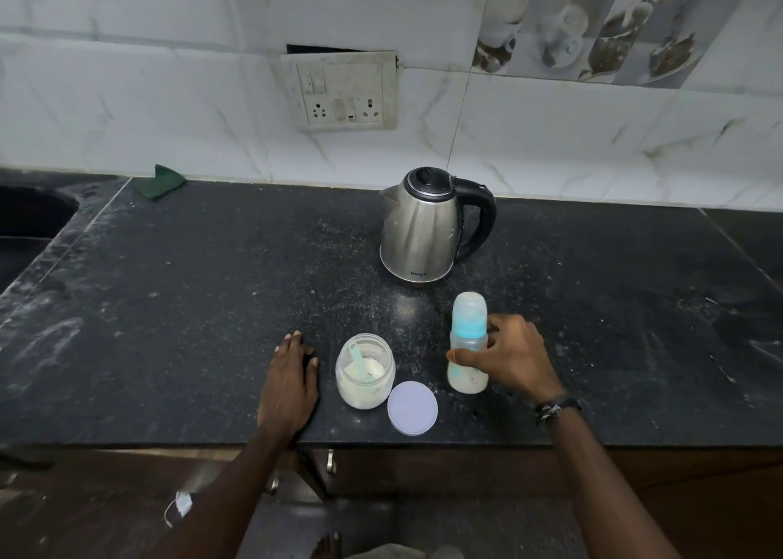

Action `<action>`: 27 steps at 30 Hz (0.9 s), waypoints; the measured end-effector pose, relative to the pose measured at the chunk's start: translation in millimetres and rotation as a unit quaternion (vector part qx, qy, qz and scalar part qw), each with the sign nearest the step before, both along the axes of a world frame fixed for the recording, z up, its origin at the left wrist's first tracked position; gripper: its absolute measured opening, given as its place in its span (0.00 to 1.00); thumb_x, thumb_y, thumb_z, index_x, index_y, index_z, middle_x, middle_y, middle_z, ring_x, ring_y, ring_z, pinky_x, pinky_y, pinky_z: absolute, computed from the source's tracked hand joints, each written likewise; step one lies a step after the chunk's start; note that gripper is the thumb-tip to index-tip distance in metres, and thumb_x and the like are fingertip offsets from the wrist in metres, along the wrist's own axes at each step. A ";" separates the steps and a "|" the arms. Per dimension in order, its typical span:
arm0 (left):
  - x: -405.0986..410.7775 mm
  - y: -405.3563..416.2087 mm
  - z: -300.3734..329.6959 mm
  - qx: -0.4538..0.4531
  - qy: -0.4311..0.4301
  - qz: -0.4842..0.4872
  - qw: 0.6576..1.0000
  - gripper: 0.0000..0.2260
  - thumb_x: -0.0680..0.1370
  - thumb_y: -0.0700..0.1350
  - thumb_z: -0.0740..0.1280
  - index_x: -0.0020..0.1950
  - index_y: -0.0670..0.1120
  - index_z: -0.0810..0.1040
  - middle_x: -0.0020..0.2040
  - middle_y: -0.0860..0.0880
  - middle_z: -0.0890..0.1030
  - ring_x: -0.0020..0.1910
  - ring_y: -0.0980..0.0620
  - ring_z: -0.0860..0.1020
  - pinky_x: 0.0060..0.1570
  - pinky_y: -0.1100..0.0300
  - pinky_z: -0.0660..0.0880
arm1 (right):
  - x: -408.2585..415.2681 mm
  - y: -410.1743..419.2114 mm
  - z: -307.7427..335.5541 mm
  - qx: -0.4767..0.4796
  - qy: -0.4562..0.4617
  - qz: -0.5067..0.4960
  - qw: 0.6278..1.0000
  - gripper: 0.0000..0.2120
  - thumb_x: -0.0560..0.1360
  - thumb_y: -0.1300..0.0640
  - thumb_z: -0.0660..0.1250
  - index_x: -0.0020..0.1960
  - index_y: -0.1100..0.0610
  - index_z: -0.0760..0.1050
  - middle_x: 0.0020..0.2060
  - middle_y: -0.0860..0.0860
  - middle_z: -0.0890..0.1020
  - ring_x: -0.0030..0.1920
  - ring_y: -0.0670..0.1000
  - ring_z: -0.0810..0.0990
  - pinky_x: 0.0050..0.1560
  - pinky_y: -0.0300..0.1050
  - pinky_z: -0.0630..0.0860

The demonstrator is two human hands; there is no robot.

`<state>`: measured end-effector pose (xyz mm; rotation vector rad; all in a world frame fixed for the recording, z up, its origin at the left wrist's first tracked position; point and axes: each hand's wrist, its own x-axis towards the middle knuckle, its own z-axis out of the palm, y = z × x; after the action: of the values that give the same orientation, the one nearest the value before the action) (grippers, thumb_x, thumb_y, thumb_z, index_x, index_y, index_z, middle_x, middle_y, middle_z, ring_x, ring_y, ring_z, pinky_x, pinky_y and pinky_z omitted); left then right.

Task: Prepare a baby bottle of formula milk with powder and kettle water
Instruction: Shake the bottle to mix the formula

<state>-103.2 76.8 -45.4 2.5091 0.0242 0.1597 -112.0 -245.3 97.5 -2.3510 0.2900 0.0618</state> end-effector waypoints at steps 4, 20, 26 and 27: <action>1.9 1.2 -1.3 0.001 -0.003 0.000 1.000 0.13 0.82 0.43 0.63 0.64 0.38 0.76 0.74 0.39 0.69 0.75 0.41 0.66 0.75 0.48 0.62 | 0.3 -1.4 1.8 -0.006 -0.012 -0.031 0.999 0.26 0.59 0.42 0.81 0.52 0.53 0.82 0.44 0.46 0.86 0.44 0.48 0.85 0.46 0.51 0.82; 2.3 1.0 -2.2 0.003 -0.009 -0.002 1.000 0.11 0.82 0.42 0.63 0.62 0.39 0.77 0.74 0.39 0.69 0.75 0.42 0.66 0.75 0.48 0.62 | -3.4 -0.9 2.7 0.046 0.004 0.001 0.999 0.22 0.59 0.46 0.83 0.49 0.54 0.83 0.41 0.46 0.87 0.43 0.47 0.86 0.46 0.52 0.83; 1.1 0.7 -2.4 0.004 -0.006 0.003 1.000 0.13 0.82 0.42 0.64 0.64 0.38 0.76 0.74 0.39 0.70 0.75 0.41 0.67 0.75 0.48 0.62 | -0.5 0.6 6.7 0.042 0.013 -0.018 0.999 0.25 0.57 0.41 0.81 0.49 0.52 0.83 0.40 0.46 0.87 0.42 0.45 0.85 0.45 0.50 0.83; 1.6 0.9 -1.9 0.003 -0.009 0.002 1.000 0.13 0.82 0.42 0.64 0.65 0.38 0.76 0.74 0.39 0.70 0.75 0.41 0.67 0.75 0.48 0.62 | -1.2 1.0 5.1 0.053 0.005 0.002 0.999 0.24 0.58 0.44 0.82 0.49 0.53 0.83 0.41 0.46 0.87 0.42 0.45 0.86 0.46 0.51 0.84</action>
<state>-101.6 77.7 -47.3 2.5146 0.0218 0.1834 -113.2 -244.3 102.6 -2.2457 0.2787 0.0883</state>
